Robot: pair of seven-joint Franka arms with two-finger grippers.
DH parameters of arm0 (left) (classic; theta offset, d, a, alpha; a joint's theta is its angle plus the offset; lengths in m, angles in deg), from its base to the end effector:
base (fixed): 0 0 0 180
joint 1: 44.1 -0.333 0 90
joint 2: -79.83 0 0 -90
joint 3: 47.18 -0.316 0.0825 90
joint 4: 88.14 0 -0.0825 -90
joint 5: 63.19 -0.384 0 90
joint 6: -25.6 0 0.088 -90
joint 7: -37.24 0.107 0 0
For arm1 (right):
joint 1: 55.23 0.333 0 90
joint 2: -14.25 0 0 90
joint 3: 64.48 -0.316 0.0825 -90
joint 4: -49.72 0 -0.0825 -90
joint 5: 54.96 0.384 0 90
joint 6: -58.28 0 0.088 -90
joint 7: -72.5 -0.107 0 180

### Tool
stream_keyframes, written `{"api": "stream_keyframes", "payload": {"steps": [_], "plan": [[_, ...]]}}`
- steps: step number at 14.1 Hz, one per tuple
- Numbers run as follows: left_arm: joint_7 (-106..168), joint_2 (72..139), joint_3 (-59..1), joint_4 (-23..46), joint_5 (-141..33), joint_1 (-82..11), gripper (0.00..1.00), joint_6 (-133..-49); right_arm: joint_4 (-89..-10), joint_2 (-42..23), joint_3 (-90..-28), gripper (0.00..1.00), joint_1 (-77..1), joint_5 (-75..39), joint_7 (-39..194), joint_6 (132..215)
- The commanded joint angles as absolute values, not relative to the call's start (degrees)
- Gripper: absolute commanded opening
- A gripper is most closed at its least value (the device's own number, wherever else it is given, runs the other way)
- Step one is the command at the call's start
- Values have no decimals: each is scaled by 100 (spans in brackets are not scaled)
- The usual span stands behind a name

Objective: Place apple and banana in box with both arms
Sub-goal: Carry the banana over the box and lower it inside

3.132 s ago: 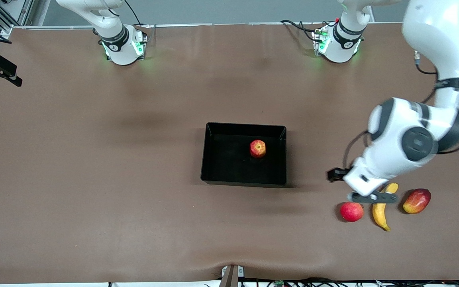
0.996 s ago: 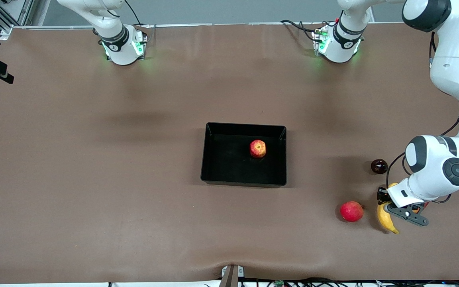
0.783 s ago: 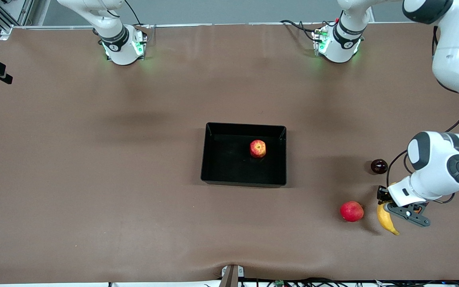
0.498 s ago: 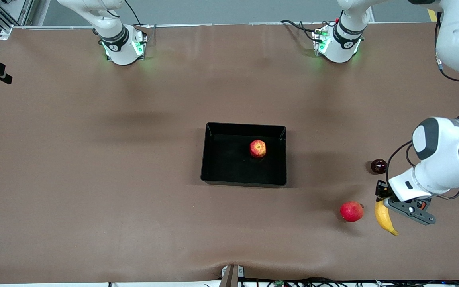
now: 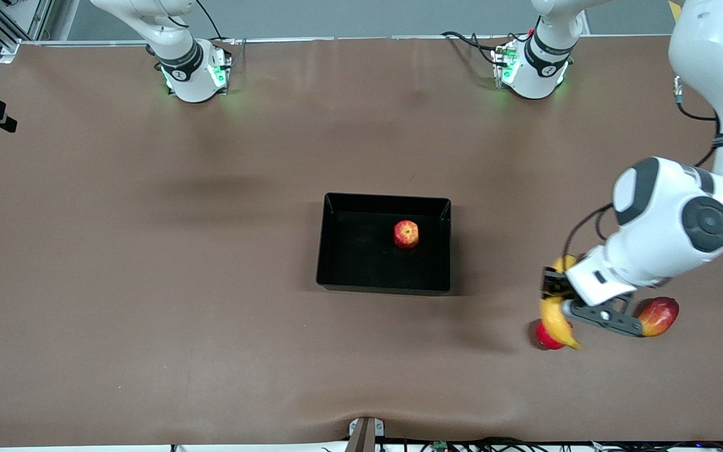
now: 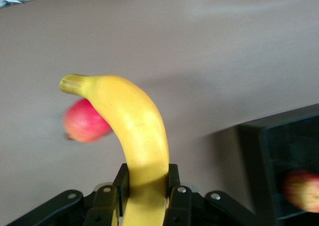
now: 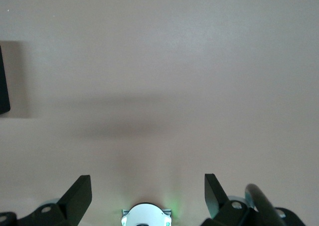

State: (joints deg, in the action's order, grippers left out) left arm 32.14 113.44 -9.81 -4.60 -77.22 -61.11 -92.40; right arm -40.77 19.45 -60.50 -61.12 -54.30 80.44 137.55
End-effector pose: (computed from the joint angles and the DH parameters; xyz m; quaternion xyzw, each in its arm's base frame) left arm 0.6936 -0.1501 0.4069 0.9876 -0.1301 0.0535 0.0702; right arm 0.4982 -0.0872 0.6532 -0.9985 0.0157 0.0506 0.0169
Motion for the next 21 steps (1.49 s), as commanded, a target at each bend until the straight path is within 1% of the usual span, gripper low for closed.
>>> {"api": "stream_keyframes", "payload": {"steps": [1, 5, 9, 11, 12, 16, 17, 19, 21], "plan": [[2032, 11129, -807, -359, -7734, -5731, 0, -9033, -4020, 1908, -6131, 100, -6261, -5417, 8102, 13695], [562, 11243, -859, -367, -7882, -4581, 0, -9051, -4019, 1908, -6131, 100, -6270, -5417, 8102, 13703], [-301, 11656, -912, -587, -8313, -3691, 0, -9121, -4019, 1891, -6131, 100, -6270, -5417, 8102, 13712], [-424, 11788, -1166, -622, -8542, -3208, 0, -9147, -4011, 1882, -6131, 100, -6270, -5417, 8102, 13721], [-625, 11858, -1350, -648, -8569, -2962, 0, -9287, -4011, 1882, -6131, 100, -6270, -5417, 8102, 13721], [-890, 12034, -2360, -657, -8560, -1881, 0, -10007, -4011, 1865, -6131, 100, -6358, -5408, 8102, 13721], [-986, 12104, -2536, -657, -8560, -1661, 0, -10165, -4011, 1856, -6131, 100, -6367, -5373, 8102, 13721], [-1084, 12262, -2696, -657, -8560, -1484, 0, -10473, -4011, 1829, -6131, 100, -6445, -5303, 8102, 13721], [-1084, 12473, -2696, -657, -8552, -1457, 0, -10658, -4002, 1821, -6131, 100, -6472, -5250, 8102, 13738]]}}
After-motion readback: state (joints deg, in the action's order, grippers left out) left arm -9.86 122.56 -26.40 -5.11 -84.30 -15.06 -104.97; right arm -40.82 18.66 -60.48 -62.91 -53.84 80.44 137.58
